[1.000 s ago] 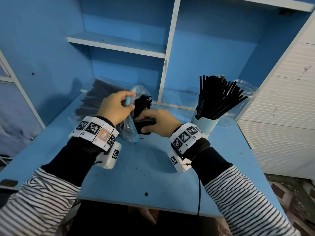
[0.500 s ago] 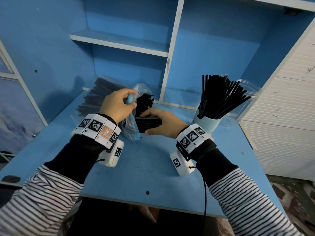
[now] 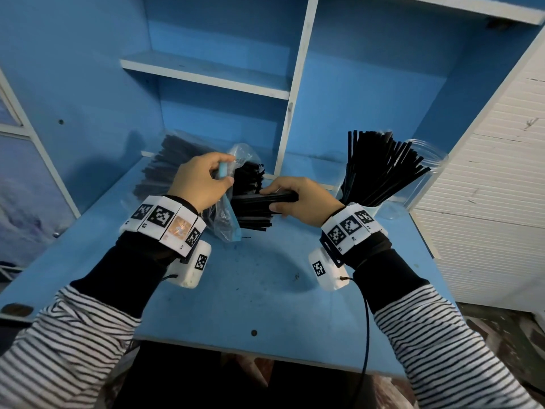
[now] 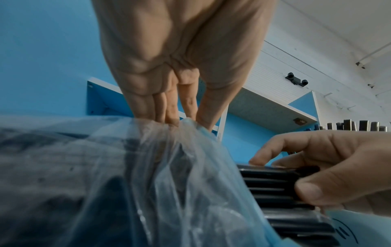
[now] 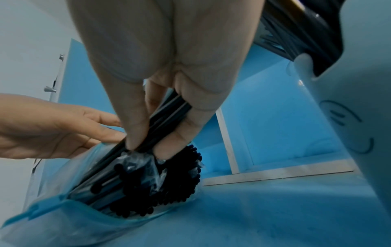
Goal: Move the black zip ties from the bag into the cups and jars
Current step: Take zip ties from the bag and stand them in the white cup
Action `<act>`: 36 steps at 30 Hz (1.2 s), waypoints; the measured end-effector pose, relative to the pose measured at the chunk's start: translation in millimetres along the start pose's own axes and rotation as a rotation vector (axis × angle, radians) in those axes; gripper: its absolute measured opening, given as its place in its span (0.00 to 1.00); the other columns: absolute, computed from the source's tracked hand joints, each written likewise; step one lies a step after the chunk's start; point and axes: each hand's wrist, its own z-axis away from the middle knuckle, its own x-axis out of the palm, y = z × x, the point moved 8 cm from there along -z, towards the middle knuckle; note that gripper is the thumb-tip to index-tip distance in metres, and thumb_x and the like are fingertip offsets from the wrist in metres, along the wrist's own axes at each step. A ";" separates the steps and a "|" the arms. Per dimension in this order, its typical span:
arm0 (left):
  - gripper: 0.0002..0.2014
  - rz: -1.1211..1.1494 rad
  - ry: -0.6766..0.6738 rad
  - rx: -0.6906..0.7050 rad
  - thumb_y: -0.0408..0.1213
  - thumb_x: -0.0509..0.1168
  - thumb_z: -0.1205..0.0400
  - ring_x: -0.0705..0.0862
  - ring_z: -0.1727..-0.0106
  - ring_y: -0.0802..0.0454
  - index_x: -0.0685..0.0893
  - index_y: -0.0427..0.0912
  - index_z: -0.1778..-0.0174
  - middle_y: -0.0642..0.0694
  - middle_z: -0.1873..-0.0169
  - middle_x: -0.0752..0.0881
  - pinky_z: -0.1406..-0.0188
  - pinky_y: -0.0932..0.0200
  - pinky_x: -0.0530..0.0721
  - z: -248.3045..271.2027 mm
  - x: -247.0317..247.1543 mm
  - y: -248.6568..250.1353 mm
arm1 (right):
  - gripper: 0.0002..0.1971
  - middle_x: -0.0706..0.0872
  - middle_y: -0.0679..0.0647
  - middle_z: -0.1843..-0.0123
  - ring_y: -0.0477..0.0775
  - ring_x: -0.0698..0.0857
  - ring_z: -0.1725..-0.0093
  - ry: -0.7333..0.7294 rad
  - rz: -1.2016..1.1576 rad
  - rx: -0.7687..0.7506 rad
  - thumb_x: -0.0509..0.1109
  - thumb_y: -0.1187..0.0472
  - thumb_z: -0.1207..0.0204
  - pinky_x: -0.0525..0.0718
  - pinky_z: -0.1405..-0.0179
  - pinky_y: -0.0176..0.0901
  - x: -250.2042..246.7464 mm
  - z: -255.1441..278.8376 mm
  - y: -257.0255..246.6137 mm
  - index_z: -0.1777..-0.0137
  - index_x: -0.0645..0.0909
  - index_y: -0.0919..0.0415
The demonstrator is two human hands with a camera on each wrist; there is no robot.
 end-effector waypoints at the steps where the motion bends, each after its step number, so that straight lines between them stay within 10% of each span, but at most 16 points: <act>1: 0.20 0.000 0.001 0.000 0.35 0.71 0.21 0.82 0.34 0.52 0.83 0.50 0.32 0.48 0.34 0.84 0.30 0.57 0.76 0.2 0.2 0.0 | 0.13 0.87 0.51 0.57 0.43 0.84 0.63 -0.010 0.006 0.002 0.75 0.65 0.25 0.83 0.52 0.38 0.7 1.1 -0.5 0.42 0.84 0.52; 7: 0.20 -0.015 0.002 -0.003 0.35 0.71 0.21 0.81 0.33 0.52 0.82 0.51 0.32 0.48 0.34 0.84 0.31 0.57 0.75 0.9 1.4 -0.2 | 0.20 0.82 0.49 0.45 0.48 0.81 0.47 -0.131 0.041 0.052 0.77 0.60 0.26 0.73 0.56 0.17 20.9 6.3 2.2 0.35 0.80 0.49; 12: 0.20 -0.007 0.002 -0.002 0.36 0.71 0.21 0.81 0.34 0.52 0.82 0.52 0.32 0.48 0.34 0.84 0.31 0.56 0.76 0.8 0.2 -2.3 | 0.17 0.86 0.49 0.47 0.48 0.84 0.47 -0.085 -0.013 0.021 0.77 0.65 0.27 0.80 0.43 0.33 12.8 3.9 1.3 0.39 0.85 0.52; 16: 0.20 -0.017 0.016 0.012 0.35 0.71 0.21 0.82 0.35 0.52 0.82 0.51 0.33 0.49 0.35 0.84 0.33 0.60 0.75 0.6 -2.3 -3.1 | 0.14 0.86 0.43 0.53 0.29 0.83 0.60 -0.046 -0.071 0.022 0.76 0.68 0.27 0.78 0.52 0.21 -10.4 12.7 5.3 0.42 0.86 0.59; 24: 0.19 -0.133 0.096 0.102 0.31 0.71 0.23 0.80 0.38 0.46 0.83 0.47 0.36 0.42 0.39 0.83 0.34 0.57 0.74 3.9 0.6 12.2 | 0.17 0.88 0.63 0.47 0.48 0.86 0.53 -0.046 -0.272 0.068 0.77 0.70 0.28 0.86 0.46 0.38 -20.6 34.0 19.9 0.42 0.84 0.56; 28: 0.17 -0.114 0.181 0.248 0.27 0.69 0.23 0.79 0.34 0.49 0.86 0.44 0.39 0.44 0.38 0.83 0.29 0.61 0.71 15.5 3.5 44.2 | 0.17 0.89 0.52 0.47 0.48 0.88 0.49 -0.034 -0.290 0.069 0.79 0.63 0.29 0.82 0.40 0.35 -12.0 34.8 16.2 0.41 0.85 0.52; 36: 0.27 -0.024 -0.375 0.349 0.33 0.75 0.29 0.82 0.39 0.60 0.81 0.49 0.33 0.53 0.39 0.85 0.36 0.67 0.76 33.4 75.1 69.5 | 0.17 0.89 0.57 0.45 0.44 0.89 0.52 0.072 -0.444 0.028 0.71 0.72 0.23 0.86 0.48 0.32 -6.5 37.5 11.1 0.35 0.83 0.63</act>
